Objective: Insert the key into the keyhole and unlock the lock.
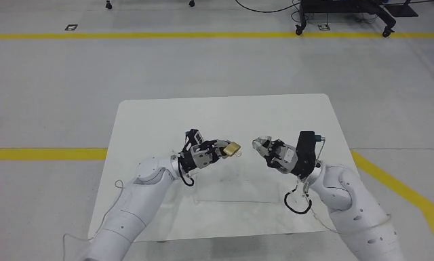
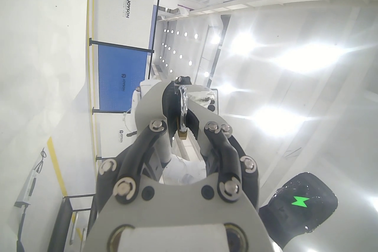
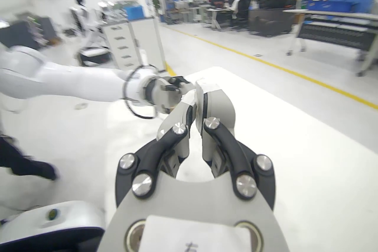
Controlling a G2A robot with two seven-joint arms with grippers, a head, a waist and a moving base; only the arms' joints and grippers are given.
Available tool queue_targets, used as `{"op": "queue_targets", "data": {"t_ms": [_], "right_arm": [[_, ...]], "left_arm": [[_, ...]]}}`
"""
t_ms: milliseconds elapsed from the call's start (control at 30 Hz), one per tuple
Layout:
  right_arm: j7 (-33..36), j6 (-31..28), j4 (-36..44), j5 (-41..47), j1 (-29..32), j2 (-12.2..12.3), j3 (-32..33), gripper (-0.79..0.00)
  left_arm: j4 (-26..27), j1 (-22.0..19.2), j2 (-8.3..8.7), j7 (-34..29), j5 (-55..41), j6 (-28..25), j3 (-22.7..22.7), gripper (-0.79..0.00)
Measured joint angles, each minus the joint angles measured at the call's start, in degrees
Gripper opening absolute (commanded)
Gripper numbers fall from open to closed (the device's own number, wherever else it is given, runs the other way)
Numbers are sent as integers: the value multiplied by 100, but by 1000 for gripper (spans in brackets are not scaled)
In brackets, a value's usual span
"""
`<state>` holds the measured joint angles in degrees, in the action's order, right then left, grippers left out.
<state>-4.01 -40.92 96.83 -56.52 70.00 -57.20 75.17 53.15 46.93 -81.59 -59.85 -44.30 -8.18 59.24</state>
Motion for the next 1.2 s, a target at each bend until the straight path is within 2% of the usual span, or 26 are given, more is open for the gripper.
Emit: {"op": "queue_targets", "data": {"t_ms": [67,133,267,400,567,633,667,800,900,933,967,1067,1200], "right_arm": [[-340,661,387,-953,296,5,44,-425],[-628,1102,581,-1656,538,1,6,0],[-686,1147,582,-1757,585,-3,-14,0],[-681,1142,581,-1746,582,-3,-13,0],[-678,1147,580,-1752,582,-3,-10,0],[-658,1322,626,-1981,563,2,26,0],[-706,1409,654,-2238,547,8,32,0],[-1147,1437,685,-4177,333,87,-47,0],[-1795,1455,348,-5186,145,130,-78,-43],[-1906,1549,262,-5414,102,141,-59,-86],[-1982,1665,218,-5632,79,150,-42,-105],[-2153,2229,381,-6575,142,201,36,0],[-1879,3266,856,-8464,488,283,103,0]], "left_arm": [[-4,4,-6,64,-3,34,1,-785],[12,7,-9,122,16,40,4,-785],[90,41,11,258,207,-148,54,-785],[230,93,56,692,753,-468,113,-785],[231,94,56,684,731,-465,112,-785],[231,94,56,684,731,-465,112,-785],[231,94,56,684,732,-465,112,-785],[231,94,56,684,732,-465,112,-785],[231,94,56,684,733,-465,112,-785],[231,94,56,684,733,-465,112,-785],[231,94,56,684,733,-465,112,-785],[231,94,56,684,733,-465,112,-785],[231,94,56,684,732,-465,112,-785]]}}
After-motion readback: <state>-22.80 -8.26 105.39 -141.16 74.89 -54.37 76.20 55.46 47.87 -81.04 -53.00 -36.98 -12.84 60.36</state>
